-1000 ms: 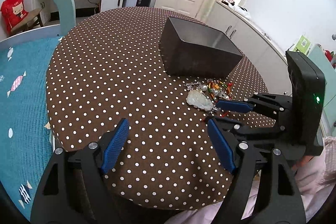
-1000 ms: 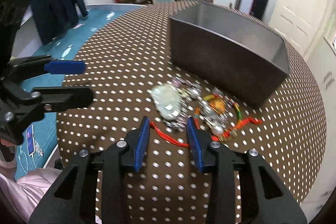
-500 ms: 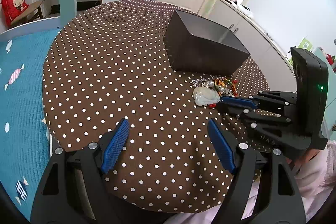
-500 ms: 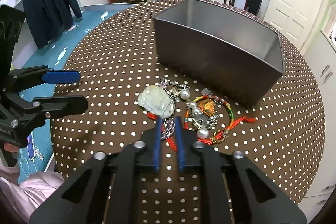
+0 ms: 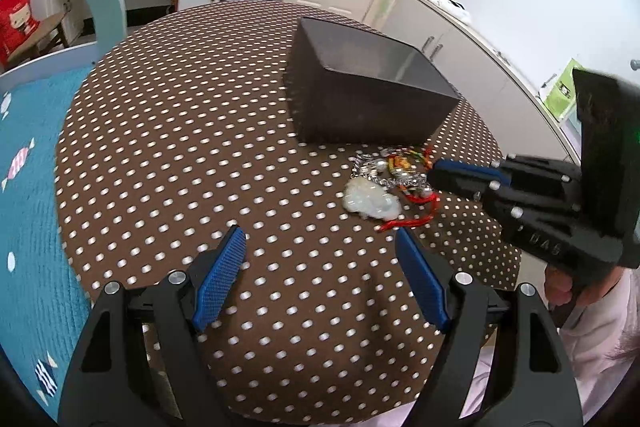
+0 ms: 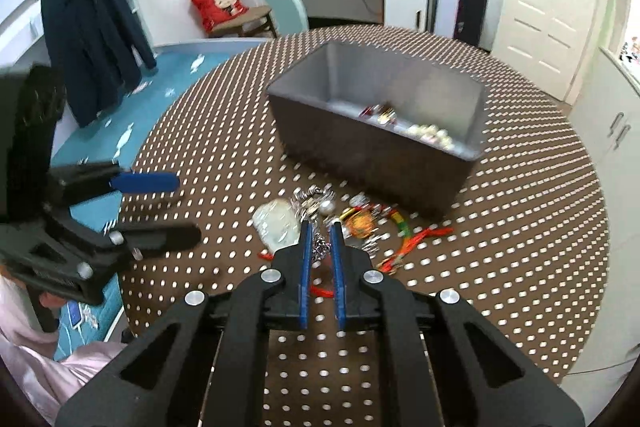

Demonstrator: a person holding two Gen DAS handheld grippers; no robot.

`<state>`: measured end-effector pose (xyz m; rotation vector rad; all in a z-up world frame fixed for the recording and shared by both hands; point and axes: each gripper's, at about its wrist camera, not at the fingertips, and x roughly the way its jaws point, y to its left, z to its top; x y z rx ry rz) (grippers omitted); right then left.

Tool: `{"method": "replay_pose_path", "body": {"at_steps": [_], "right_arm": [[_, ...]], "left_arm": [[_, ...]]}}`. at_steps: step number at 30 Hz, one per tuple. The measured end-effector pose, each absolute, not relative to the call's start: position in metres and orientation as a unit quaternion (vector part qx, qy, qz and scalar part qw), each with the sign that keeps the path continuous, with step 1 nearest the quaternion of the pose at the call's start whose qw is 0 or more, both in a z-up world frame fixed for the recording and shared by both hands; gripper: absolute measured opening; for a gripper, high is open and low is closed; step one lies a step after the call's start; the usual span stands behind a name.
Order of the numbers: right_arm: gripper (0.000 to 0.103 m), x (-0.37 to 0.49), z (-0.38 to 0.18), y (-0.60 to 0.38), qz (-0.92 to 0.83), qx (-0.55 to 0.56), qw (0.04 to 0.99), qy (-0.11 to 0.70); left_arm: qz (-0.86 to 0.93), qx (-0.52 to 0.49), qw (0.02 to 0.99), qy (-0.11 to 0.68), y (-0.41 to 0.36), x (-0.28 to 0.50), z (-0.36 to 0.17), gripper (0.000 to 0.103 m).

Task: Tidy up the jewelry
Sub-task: 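Grasp the white jade pendant with the left tool while the right tool grasps a silver charm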

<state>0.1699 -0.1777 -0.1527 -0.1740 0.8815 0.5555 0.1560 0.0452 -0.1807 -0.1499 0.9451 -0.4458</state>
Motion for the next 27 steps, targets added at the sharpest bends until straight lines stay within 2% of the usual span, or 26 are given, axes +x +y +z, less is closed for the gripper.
{"method": "replay_pose_path", "body": {"at_steps": [6,9,17,21,25,27], "right_arm": [[0.008,0.168,-0.123,-0.198,0.264,-0.046,0.883,0.385],[0.008,0.165,-0.107,-0.211,0.254,-0.033,0.896,0.362],[0.008,0.158,-0.082,-0.255,0.222,-0.008,0.921,0.32],[0.008,0.162,-0.094,-0.267,0.209,0.001,0.921,0.328],[0.008,0.166,-0.108,-0.276,0.212,0.017,0.915,0.344],[0.008,0.166,-0.112,-0.278,0.214,0.025,0.912,0.348]], "left_arm": [[-0.231,-0.053,0.859,0.454,0.017,0.164,-0.181,0.078],[-0.23,-0.042,0.859,0.456,0.002,0.171,-0.182,0.081],[-0.208,-0.005,0.856,0.473,-0.024,0.185,-0.196,0.08],[-0.186,0.042,0.864,0.467,-0.037,0.186,-0.199,0.069],[-0.169,0.092,0.868,0.459,-0.051,0.184,-0.203,0.048],[-0.174,0.092,0.866,0.461,-0.052,0.185,-0.203,0.043]]}}
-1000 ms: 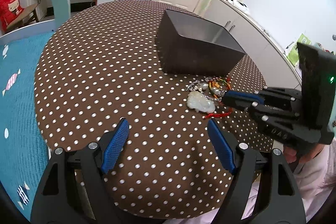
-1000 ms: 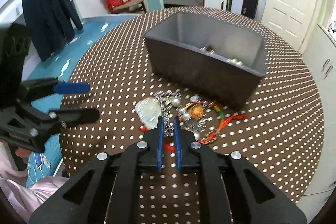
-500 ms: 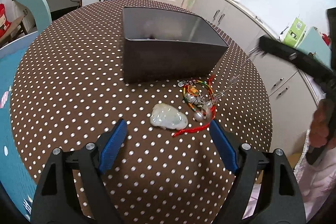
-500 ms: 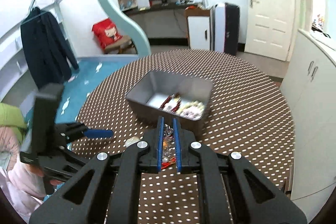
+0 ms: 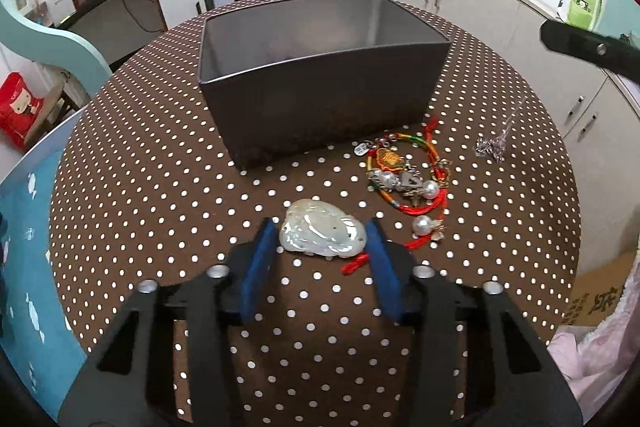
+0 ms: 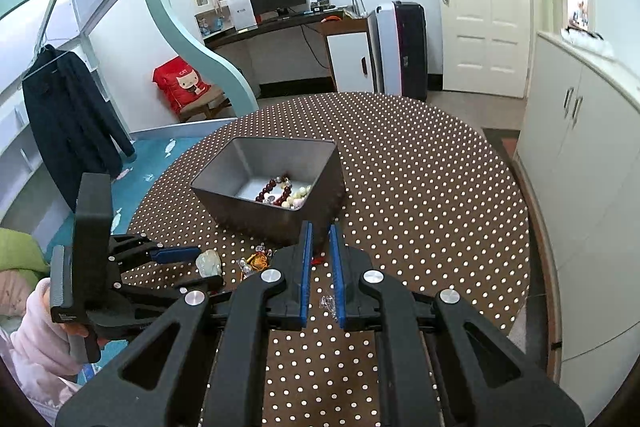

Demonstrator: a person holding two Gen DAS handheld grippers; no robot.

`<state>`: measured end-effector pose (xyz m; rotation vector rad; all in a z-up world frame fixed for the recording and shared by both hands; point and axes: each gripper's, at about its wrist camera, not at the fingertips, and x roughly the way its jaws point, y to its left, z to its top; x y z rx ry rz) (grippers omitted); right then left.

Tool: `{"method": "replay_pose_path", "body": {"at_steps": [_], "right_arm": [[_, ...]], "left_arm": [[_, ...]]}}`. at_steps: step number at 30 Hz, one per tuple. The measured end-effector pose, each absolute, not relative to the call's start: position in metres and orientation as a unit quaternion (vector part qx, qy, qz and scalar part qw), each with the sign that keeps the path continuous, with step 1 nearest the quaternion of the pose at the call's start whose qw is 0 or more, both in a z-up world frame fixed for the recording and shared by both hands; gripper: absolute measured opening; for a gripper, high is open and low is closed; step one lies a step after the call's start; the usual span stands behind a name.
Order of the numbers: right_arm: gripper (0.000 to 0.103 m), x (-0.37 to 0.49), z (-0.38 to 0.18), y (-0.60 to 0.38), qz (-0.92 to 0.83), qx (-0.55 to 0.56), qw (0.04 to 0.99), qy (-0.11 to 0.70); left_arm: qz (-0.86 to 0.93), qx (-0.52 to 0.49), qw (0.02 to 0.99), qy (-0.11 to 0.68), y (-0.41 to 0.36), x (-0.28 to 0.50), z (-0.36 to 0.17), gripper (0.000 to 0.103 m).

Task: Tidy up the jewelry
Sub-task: 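Grasp the white jade pendant with the left tool while the right tool grasps a silver charm, then carry the jade pendant and silver charm into the grey box and open both tools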

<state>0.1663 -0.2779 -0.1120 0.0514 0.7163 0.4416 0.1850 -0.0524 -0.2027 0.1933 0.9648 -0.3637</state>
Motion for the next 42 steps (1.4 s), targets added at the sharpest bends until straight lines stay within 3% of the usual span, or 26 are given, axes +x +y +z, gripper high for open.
{"method": "replay_pose_path", "body": {"at_steps": [8,9,11,12,17,19,20,26,42], "right_arm": [[0.01,0.165,-0.114,-0.281,0.223,0.028,0.91,0.349],[0.015,0.164,-0.117,-0.28,0.217,0.012,0.911,0.351],[0.053,0.167,-0.126,-0.284,0.2,0.005,0.91,0.363],[0.054,0.168,-0.134,-0.284,0.193,0.001,0.907,0.375],[0.05,0.17,-0.173,-0.271,0.185,-0.027,0.884,0.429],[0.037,0.17,-0.183,-0.265,0.173,-0.046,0.884,0.432],[0.025,0.17,-0.184,-0.264,0.177,-0.048,0.883,0.431],[0.01,0.173,-0.18,-0.264,0.174,-0.043,0.882,0.435],[0.008,0.184,-0.121,-0.262,0.169,-0.048,0.908,0.379]], "left_arm": [[-0.166,0.079,0.867,0.463,-0.044,0.186,-0.202,0.043],[-0.166,0.075,0.867,0.464,-0.042,0.186,-0.202,0.043],[-0.163,0.066,0.868,0.464,-0.04,0.185,-0.202,0.043],[-0.162,0.066,0.869,0.463,-0.039,0.184,-0.201,0.043],[-0.163,0.059,0.87,0.462,-0.035,0.185,-0.203,0.043],[-0.164,0.055,0.87,0.461,-0.034,0.185,-0.203,0.043],[-0.165,0.054,0.871,0.461,-0.033,0.184,-0.204,0.043],[-0.168,0.042,0.874,0.455,-0.028,0.179,-0.202,0.043],[-0.175,0.011,0.898,0.404,-0.01,0.181,-0.158,0.043]]}}
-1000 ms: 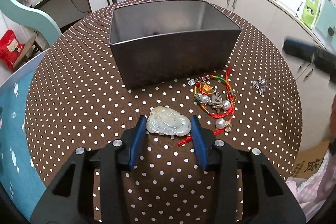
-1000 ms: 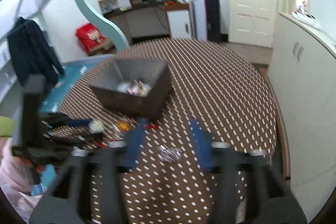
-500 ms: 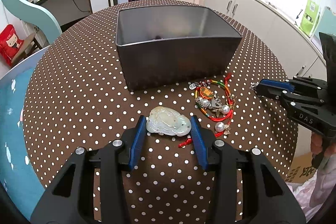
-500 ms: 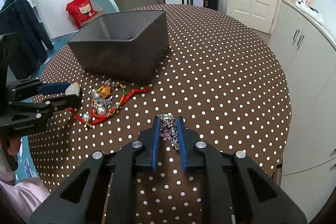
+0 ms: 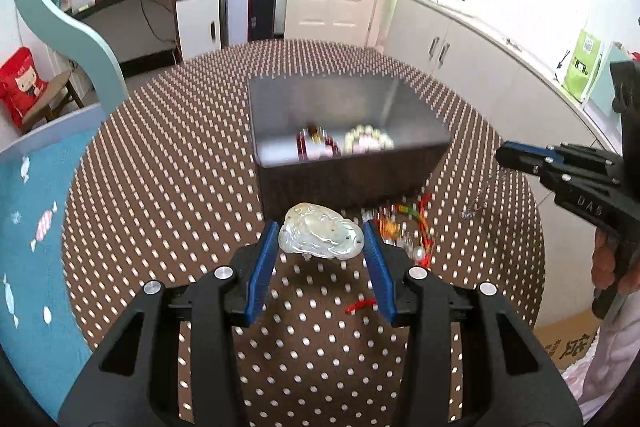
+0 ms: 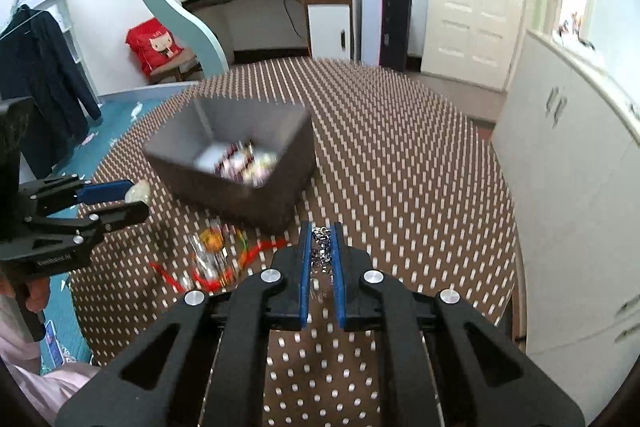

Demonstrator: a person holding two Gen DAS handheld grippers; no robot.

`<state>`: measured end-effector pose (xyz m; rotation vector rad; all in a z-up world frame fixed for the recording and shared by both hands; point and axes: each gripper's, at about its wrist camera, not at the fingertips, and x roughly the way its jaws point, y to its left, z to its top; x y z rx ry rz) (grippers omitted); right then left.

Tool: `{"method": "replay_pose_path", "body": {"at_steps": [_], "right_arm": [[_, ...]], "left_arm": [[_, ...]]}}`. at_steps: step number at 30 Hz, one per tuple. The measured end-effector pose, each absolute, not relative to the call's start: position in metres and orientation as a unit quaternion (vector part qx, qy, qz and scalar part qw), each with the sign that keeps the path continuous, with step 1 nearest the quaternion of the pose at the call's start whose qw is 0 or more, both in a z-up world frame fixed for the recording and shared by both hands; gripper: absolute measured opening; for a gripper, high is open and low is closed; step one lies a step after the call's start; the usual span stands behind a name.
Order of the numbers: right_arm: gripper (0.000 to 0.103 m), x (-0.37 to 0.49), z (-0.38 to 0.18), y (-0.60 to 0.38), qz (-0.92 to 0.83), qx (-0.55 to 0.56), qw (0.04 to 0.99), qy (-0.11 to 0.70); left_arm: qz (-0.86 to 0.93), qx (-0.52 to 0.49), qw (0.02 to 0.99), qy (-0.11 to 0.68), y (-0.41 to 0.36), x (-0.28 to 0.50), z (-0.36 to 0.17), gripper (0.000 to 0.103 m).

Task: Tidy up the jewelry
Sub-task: 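Carry the jade pendant and silver charm into the grey box and open both tools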

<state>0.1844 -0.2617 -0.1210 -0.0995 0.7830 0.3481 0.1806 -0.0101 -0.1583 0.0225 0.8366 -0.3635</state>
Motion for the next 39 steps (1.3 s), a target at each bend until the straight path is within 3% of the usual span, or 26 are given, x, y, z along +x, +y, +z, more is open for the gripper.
{"method": "replay_pose_path", "body": {"at_steps": [10,15,27,28,31,37,39], "right_arm": [[0.008,0.2,-0.038,-0.239,0.204,-0.066,0.934,0.286],[0.007,0.211,-0.013,-0.221,0.253,-0.068,0.932,0.252],[0.005,0.262,-0.087,-0.195,0.261,-0.064,0.895,0.358],[0.01,0.264,-0.089,-0.194,0.259,-0.06,0.894,0.362],[0.061,0.268,-0.092,-0.196,0.24,-0.053,0.897,0.368],[0.075,0.27,-0.098,-0.206,0.209,-0.05,0.901,0.376],[0.075,0.271,-0.101,-0.21,0.207,-0.043,0.9,0.38]], "left_arm": [[-0.178,0.025,0.926,0.333,-0.016,0.2,-0.092,0.043],[-0.176,0.02,0.926,0.333,-0.021,0.216,-0.086,0.043],[-0.181,0.006,0.901,0.394,-0.028,0.252,-0.137,0.043],[-0.181,0.006,0.9,0.396,-0.029,0.254,-0.139,0.043],[-0.181,0.008,0.896,0.406,-0.03,0.26,-0.144,0.043],[-0.183,0.009,0.892,0.413,-0.033,0.263,-0.151,0.044],[-0.184,0.008,0.893,0.412,-0.033,0.264,-0.15,0.046]]}}
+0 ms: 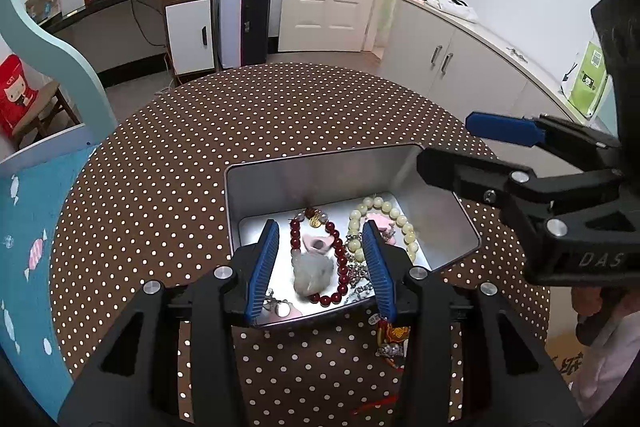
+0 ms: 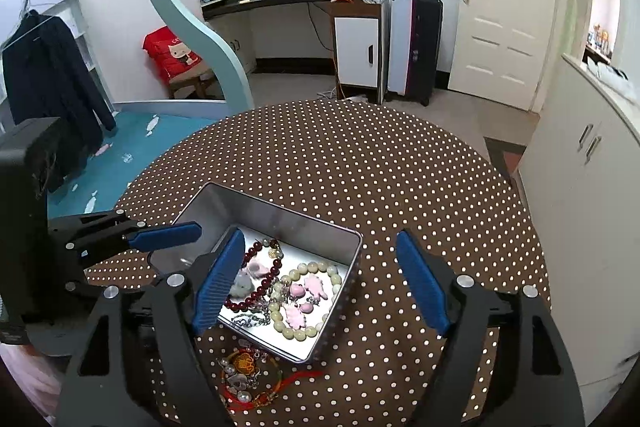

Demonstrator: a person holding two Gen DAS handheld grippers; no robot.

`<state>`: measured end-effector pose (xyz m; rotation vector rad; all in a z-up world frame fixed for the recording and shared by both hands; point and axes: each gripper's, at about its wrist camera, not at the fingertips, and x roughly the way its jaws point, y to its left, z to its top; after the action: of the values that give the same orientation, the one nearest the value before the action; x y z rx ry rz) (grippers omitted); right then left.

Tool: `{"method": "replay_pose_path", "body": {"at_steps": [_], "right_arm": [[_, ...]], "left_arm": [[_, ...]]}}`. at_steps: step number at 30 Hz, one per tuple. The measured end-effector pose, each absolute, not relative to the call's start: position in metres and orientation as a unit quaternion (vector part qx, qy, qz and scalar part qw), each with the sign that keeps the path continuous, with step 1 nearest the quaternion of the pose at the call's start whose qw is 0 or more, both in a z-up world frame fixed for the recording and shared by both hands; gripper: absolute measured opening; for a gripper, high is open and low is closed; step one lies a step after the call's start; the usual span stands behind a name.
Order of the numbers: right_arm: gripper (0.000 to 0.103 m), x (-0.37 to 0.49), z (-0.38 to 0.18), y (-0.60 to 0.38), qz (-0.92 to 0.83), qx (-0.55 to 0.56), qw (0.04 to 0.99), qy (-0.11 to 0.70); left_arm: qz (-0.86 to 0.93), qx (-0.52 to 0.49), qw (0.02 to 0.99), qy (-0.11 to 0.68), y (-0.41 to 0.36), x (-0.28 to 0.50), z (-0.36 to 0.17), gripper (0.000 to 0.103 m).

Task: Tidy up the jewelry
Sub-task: 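Carry the jade pendant and silver charm into the grey box and open both tools, then withdraw both tools from the box back to the remaining charms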

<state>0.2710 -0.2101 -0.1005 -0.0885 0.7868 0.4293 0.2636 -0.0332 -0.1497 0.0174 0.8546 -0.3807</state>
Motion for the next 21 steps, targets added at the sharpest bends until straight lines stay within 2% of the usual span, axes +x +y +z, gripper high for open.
{"method": "replay_pose_path", "body": {"at_steps": [7,16,21], "right_arm": [[0.08,0.263,-0.096,-0.215,0.2,-0.047,0.905,0.374],[0.083,0.251,-0.095,-0.221,0.185,-0.047,0.908,0.374],[0.084,0.239,-0.095,-0.227,0.173,-0.042,0.91,0.375]], "left_arm": [[-0.175,0.009,0.895,0.41,-0.032,0.26,-0.147,0.052],[-0.172,0.009,0.898,0.405,-0.032,0.244,-0.143,0.053],[-0.171,0.01,0.899,0.404,-0.033,0.231,-0.142,0.057]]}}
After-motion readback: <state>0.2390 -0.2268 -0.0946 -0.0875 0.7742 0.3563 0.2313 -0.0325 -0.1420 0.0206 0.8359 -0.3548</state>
